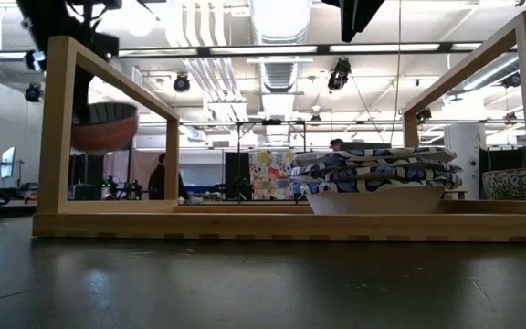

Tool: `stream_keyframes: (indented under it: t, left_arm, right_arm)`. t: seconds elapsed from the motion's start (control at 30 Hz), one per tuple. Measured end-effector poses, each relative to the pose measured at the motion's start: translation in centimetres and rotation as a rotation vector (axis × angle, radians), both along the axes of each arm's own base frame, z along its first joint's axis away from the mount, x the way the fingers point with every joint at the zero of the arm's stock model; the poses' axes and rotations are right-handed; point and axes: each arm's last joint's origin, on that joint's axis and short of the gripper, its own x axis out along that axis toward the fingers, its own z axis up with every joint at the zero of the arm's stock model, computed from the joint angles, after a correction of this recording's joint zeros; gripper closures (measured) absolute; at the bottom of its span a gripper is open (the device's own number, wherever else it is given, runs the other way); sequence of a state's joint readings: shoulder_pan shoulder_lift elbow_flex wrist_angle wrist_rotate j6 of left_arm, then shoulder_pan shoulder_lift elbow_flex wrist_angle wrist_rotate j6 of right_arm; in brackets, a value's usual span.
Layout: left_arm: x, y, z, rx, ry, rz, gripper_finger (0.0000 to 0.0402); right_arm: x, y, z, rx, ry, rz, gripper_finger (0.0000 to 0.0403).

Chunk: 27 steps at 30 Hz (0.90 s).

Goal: Place and stack bowls onto a shelf
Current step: Put the dark blue patterned bowl on the shelf

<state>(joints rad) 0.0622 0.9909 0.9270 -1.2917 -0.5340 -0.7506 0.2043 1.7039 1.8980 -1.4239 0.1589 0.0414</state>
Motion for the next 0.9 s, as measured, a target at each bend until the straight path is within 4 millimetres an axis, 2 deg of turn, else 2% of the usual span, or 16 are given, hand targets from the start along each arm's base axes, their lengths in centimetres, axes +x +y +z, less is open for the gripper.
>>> stream_keyframes:
  t: [0.47,0.67,0.9]
  left_arm:
    - [0.7,1.4,5.1,0.29,-0.115,0.063,0.0399]
    - [2.8,1.4,6.9,0.294,-0.249,-0.056,0.0399]
    - [5.9,1.3,7.0,0.204,-0.374,-0.24,0.0399]
  right_arm:
    - [0.0,0.0,0.0,0.0,0.0,0.0,0.0257]
    - [0.0,0.0,0.0,0.0,-0.001,-0.001,0.0257]
    - [0.0,0.0,0.0,0.0,0.0,-0.002,0.0257]
